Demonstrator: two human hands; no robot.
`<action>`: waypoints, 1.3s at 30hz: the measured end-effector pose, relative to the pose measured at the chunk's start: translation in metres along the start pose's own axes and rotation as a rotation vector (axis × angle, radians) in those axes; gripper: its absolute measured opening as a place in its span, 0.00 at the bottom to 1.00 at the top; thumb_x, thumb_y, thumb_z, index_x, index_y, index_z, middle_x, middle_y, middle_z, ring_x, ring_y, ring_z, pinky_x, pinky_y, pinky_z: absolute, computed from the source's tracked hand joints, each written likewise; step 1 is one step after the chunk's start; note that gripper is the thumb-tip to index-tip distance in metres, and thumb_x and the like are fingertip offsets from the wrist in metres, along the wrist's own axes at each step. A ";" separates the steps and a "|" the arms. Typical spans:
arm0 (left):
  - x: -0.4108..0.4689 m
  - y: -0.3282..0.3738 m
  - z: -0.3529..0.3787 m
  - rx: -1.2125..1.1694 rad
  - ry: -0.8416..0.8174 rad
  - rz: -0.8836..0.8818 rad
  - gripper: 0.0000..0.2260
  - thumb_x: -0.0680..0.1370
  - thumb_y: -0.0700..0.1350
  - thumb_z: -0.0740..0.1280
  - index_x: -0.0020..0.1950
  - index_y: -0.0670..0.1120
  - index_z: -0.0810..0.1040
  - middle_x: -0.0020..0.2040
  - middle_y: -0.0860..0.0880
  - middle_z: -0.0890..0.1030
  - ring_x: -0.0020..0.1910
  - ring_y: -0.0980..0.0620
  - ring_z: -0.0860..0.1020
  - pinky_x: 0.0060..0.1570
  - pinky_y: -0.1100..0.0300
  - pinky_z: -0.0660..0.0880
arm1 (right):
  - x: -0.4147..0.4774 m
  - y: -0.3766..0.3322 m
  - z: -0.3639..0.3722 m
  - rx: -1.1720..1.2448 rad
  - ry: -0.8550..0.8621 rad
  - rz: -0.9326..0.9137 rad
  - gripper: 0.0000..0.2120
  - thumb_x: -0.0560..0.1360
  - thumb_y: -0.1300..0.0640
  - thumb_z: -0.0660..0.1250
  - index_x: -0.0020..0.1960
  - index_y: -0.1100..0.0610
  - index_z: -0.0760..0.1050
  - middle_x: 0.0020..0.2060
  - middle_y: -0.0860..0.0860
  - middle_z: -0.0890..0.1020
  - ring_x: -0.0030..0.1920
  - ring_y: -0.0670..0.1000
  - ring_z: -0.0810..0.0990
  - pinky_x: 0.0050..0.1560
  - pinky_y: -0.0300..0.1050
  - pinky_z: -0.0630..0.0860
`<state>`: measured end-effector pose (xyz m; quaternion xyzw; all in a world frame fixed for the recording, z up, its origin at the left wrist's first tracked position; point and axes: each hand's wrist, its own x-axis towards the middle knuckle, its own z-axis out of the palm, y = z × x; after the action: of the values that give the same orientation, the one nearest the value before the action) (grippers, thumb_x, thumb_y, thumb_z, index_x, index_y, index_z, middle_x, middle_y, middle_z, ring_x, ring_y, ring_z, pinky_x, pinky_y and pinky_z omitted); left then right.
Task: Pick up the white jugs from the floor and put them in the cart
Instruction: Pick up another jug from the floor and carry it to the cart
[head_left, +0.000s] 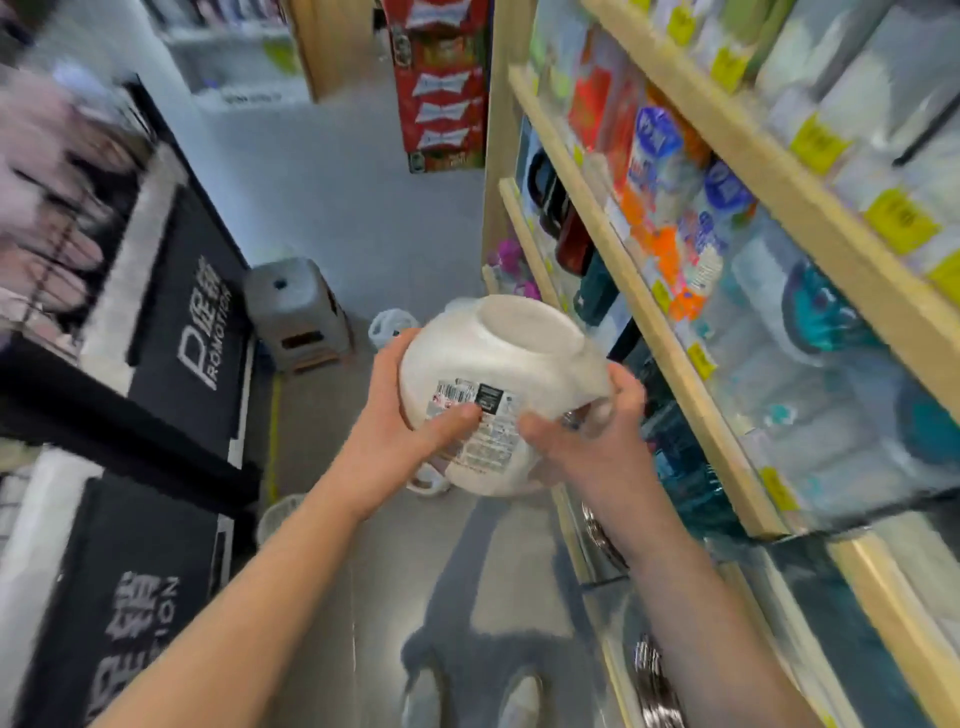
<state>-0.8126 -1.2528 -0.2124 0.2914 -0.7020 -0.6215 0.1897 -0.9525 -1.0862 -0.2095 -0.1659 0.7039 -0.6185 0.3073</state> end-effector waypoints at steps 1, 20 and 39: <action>-0.008 0.017 -0.011 0.008 0.015 0.033 0.38 0.72 0.50 0.75 0.78 0.56 0.61 0.56 0.78 0.74 0.58 0.71 0.78 0.52 0.69 0.79 | -0.010 -0.018 0.005 -0.013 -0.002 -0.036 0.46 0.67 0.55 0.85 0.73 0.45 0.58 0.66 0.42 0.76 0.60 0.34 0.78 0.50 0.30 0.80; -0.113 0.085 -0.158 -0.032 0.470 0.195 0.39 0.71 0.53 0.81 0.75 0.57 0.62 0.66 0.56 0.76 0.61 0.62 0.81 0.57 0.59 0.82 | -0.044 -0.126 0.155 -0.120 -0.396 -0.350 0.47 0.59 0.42 0.82 0.72 0.41 0.61 0.66 0.39 0.76 0.63 0.32 0.77 0.54 0.32 0.77; -0.372 0.078 -0.060 0.058 1.666 0.002 0.38 0.71 0.55 0.79 0.75 0.61 0.62 0.67 0.57 0.75 0.63 0.58 0.80 0.57 0.58 0.81 | -0.174 -0.103 0.267 -0.109 -1.587 -0.451 0.44 0.62 0.47 0.80 0.72 0.45 0.62 0.63 0.34 0.73 0.55 0.22 0.74 0.48 0.23 0.75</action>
<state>-0.5070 -1.0539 -0.0904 0.6600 -0.3479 -0.1837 0.6400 -0.6660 -1.2035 -0.0817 -0.7052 0.2565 -0.3292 0.5731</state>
